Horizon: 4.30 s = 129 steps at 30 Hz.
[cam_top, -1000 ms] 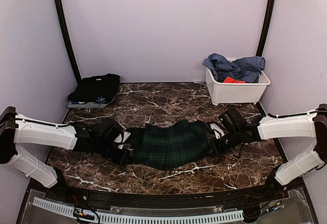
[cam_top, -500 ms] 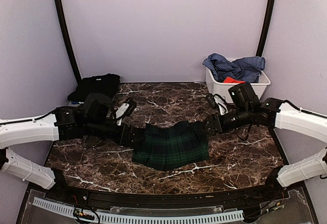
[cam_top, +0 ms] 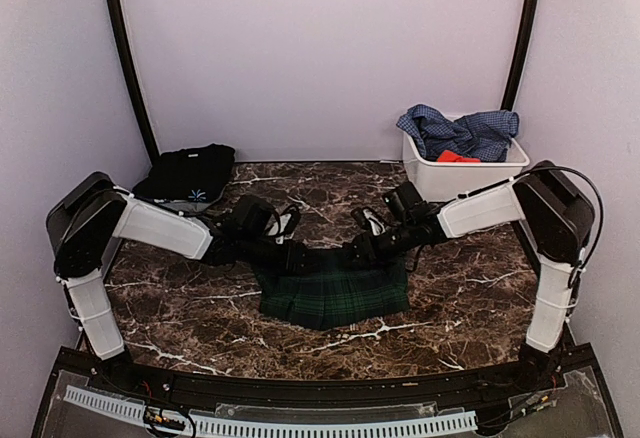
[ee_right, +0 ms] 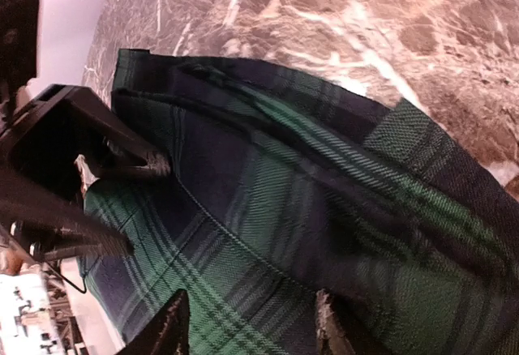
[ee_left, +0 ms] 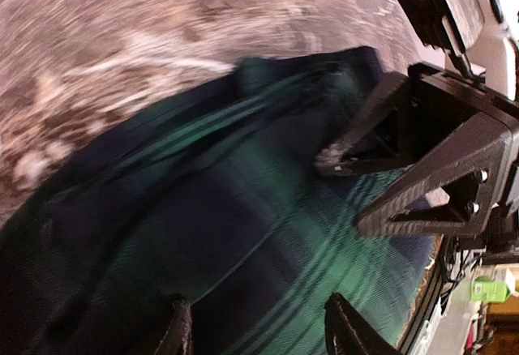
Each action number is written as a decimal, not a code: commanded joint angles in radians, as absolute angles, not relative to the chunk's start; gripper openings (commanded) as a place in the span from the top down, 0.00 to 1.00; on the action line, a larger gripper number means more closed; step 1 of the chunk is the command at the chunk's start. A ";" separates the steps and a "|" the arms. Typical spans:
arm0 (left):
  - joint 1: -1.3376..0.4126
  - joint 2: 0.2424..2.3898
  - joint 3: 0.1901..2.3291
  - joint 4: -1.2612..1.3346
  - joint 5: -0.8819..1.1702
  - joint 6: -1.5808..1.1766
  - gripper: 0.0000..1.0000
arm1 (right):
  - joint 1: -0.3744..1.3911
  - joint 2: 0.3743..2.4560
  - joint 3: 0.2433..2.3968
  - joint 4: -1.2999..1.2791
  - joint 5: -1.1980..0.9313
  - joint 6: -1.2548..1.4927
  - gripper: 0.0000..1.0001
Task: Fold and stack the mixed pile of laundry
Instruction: Smooth out the square-folded skirt at the center of the board, then pick up the square-folded skirt from the center of the board, then pass from the right arm to the left
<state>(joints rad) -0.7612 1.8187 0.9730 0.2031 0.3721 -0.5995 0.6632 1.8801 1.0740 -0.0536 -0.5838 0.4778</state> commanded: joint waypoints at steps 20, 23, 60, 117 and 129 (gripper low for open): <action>-0.518 1.280 0.716 0.006 0.329 -0.722 0.09 | 0.795 1.559 1.128 -0.285 -0.216 0.140 0.47; -0.503 1.203 0.644 -0.031 0.317 -0.787 0.08 | 0.928 1.591 1.160 -0.321 -0.096 0.110 0.46; -0.521 1.360 0.528 0.299 0.377 -1.087 0.01 | 1.184 1.940 1.309 -0.127 0.195 -0.020 1.00; -0.628 1.805 1.188 -0.279 0.186 -0.711 1.00 | 1.163 1.543 1.132 -0.155 0.226 0.099 0.40; -0.482 2.013 1.785 -0.703 0.013 -0.315 1.00 | 1.085 1.264 0.897 -0.211 0.276 0.202 0.14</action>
